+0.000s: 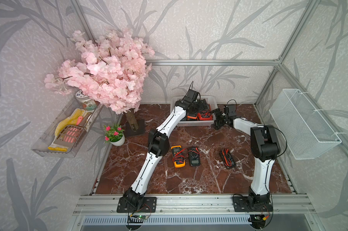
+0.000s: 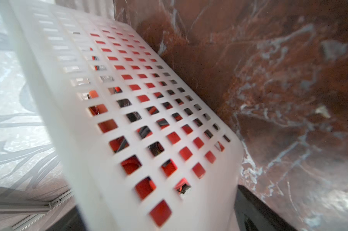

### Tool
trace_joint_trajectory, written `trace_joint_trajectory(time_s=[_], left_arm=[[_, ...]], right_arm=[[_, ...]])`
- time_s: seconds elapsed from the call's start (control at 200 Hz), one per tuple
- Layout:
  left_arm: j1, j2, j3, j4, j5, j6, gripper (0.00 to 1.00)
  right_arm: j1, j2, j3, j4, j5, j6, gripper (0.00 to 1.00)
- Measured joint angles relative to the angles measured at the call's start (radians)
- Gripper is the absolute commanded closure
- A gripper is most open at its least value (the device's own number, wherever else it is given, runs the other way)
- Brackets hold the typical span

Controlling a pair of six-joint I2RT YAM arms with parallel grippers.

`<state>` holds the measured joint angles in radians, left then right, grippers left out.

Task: Put the multimeter into the basket
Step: Place the multimeter in the basket, then pick up the multimeter from the center of the board.

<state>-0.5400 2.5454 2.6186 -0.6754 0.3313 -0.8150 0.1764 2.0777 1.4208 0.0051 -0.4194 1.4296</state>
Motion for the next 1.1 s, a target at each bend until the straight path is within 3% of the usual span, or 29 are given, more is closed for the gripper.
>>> trace_joint_trajectory(time_s=[0.215,0.59,0.855,1.1], left_arm=[[-0.016,-0.108,-0.004,0.008,-0.019,0.038,0.00],[-0.024,-0.230,-0.117,-0.071,-0.267,0.185,0.00],[-0.068,-0.430,-0.394,-0.127,-0.505,0.258,0.00],[-0.094,-0.639,-0.725,-0.134,-0.708,0.207,0.00]], right_arm=[[-0.001,-0.072,-0.097,0.038,0.000,-0.021,0.01],[-0.046,-0.312,-0.178,-0.083,0.036,-0.227,0.01],[-0.032,-0.476,-0.177,-0.402,0.164,-0.520,0.01],[0.035,-0.620,-0.240,-0.591,0.304,-0.726,0.01]])
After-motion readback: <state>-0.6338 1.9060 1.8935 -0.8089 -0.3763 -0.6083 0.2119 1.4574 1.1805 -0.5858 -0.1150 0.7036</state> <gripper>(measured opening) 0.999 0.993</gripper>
